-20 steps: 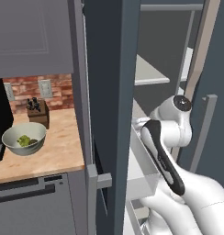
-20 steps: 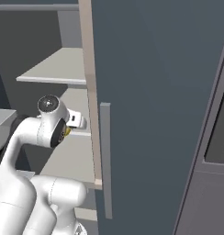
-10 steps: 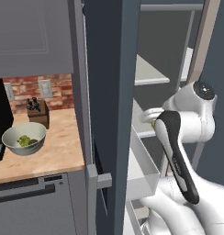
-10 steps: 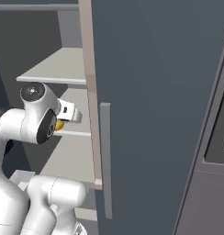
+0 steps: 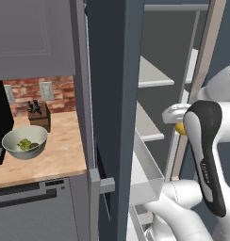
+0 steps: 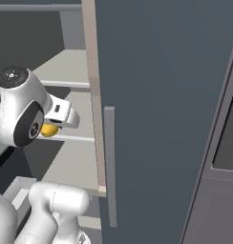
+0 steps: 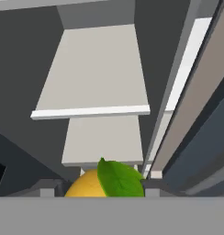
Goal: Take the broccoli, kiwi, and lemon from the freezer and place them in the bowl on the counter.
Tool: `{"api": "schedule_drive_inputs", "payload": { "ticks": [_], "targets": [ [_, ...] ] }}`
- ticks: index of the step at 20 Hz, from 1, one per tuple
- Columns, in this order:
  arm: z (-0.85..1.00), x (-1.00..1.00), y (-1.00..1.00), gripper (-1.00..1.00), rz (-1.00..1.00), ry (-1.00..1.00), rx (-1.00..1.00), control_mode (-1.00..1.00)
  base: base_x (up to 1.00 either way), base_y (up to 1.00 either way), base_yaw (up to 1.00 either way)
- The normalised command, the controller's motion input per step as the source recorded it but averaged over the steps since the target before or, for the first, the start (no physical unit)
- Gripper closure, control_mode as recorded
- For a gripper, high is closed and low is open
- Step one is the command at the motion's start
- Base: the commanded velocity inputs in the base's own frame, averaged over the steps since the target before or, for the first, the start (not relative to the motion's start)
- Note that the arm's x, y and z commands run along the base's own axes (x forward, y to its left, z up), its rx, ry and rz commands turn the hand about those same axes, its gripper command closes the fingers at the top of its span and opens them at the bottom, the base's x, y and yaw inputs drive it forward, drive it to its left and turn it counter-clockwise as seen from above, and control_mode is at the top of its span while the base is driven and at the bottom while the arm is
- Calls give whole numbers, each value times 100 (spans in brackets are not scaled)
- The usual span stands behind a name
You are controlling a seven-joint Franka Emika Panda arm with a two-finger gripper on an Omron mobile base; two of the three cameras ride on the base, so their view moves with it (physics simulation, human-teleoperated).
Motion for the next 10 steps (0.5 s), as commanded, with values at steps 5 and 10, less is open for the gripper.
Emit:
{"api": "schedule_drive_inputs", "payload": {
  "ticks": [5, 10],
  "targets": [
    [22, -65, -3, 100, -5, 8, -1, -100, 0, 0, 0],
    [22, -44, -2, 100, -1, 7, -3, -100, 0, 0, 0]
  ]
}}
